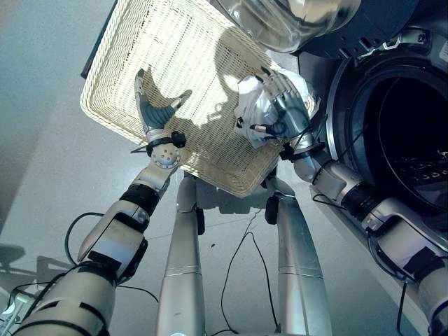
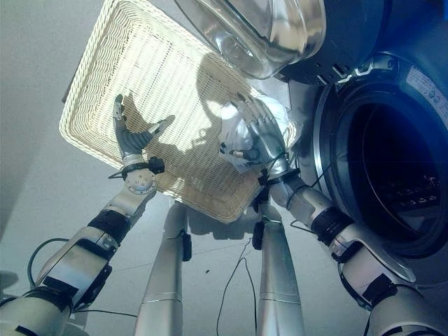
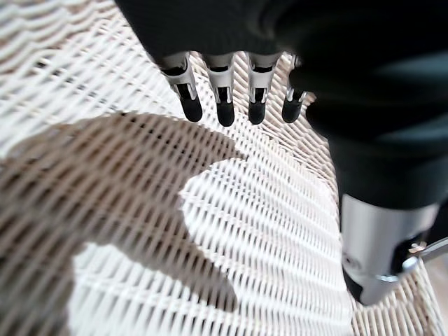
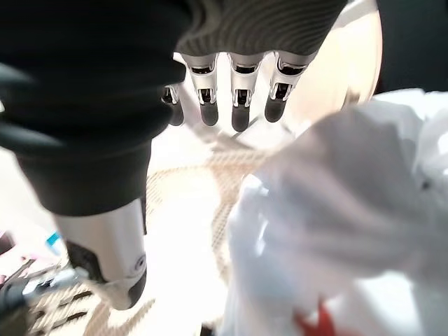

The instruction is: Put the clothes into the washing machine.

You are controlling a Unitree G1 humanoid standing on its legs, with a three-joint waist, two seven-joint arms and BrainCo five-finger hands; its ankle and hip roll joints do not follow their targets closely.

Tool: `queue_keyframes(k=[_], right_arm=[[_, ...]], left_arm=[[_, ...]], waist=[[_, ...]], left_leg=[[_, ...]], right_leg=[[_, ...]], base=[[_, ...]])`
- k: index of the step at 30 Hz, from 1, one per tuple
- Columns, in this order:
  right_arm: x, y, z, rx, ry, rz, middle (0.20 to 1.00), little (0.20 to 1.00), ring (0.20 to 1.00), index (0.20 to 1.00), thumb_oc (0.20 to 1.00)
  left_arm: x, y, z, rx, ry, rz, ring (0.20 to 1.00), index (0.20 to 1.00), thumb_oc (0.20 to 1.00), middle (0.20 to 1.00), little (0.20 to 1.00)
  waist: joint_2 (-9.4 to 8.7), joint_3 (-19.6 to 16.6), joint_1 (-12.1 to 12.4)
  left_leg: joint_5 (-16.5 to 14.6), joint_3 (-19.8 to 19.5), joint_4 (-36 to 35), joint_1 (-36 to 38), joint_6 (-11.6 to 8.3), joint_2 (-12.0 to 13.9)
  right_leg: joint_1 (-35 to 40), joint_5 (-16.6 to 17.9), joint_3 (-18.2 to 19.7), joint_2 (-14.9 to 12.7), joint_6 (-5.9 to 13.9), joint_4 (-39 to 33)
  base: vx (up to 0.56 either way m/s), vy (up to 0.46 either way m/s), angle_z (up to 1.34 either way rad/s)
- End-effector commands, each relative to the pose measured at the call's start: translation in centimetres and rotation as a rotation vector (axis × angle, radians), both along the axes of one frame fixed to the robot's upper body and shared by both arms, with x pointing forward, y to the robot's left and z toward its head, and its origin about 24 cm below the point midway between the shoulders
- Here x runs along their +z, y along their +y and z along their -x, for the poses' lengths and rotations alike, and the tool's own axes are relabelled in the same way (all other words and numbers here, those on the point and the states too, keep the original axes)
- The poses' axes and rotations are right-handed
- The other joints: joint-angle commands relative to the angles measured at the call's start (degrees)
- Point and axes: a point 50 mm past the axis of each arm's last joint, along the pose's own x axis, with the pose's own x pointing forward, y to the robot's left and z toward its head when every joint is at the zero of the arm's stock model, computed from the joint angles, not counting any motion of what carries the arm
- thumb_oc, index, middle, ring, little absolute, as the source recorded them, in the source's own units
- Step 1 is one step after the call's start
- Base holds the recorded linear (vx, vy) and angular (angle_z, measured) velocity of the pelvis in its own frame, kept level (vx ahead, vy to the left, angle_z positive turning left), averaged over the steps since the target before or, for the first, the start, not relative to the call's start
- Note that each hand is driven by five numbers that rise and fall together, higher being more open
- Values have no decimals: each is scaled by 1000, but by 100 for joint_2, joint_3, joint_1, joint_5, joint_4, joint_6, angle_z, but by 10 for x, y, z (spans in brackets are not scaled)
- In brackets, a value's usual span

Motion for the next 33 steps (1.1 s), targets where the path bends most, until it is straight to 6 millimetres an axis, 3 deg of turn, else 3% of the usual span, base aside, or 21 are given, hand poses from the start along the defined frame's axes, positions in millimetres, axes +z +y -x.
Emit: queue_keyframes(k=[1,10,18,20,30,32,33], right_arm=[[6,6,3,71,-14,94,1000,1000,1000,1000,1000],[-8,-9,-20,-91,165,214,1000,1000,1000,1000,1000],[-17,-31,-42,-349,296,274,1000,1000,1000,1000,1000],[-18,-40,-50,-493,331,354,1000,1000,1000,1000,1000],[-26,-67,-58,-772,468,566,1000,1000,1000,1000,1000],[-26,-67,-58,-777,471,589,200,200,200,200,200],[-26,-67,-59,-774,471,595,200,200,200,200,200]], left_arm=[[20,-1,1,6,-93,10,1000,1000,1000,1000,1000],[26,-1,-3,-2,-88,3,1000,1000,1000,1000,1000],[30,-7,-7,-20,-83,0,1000,1000,1000,1000,1000],[31,-12,-7,-33,-87,1,1000,1000,1000,1000,1000],[33,-16,-9,-49,-92,9,1000,1000,1000,1000,1000],[34,-16,-9,-50,-93,10,1000,1000,1000,1000,1000],[34,-17,-9,-50,-93,11,1000,1000,1000,1000,1000]], waist=[[83,-101,-162],[94,-101,-76],[156,-101,-4],[201,-101,34],[243,-101,84],[248,-101,83],[250,-101,83]], left_leg=[[-536,329,775,-128,362,-533],[-503,314,766,-116,365,-532],[-470,318,767,-139,363,-532],[-453,330,739,-136,383,-537],[-383,342,680,-109,395,-537],[-366,334,651,-104,398,-540],[-360,332,643,-105,398,-537]], right_leg=[[563,1352,-308,327,465,-1766],[591,1363,-381,307,450,-1758],[574,1377,-419,300,426,-1753],[577,1399,-445,283,411,-1784],[609,1445,-471,280,379,-1821],[604,1461,-460,290,376,-1833],[600,1467,-458,289,377,-1835]], base=[[0,0,0],[0,0,0],[0,0,0],[0,0,0],[0,0,0],[0,0,0],[0,0,0]])
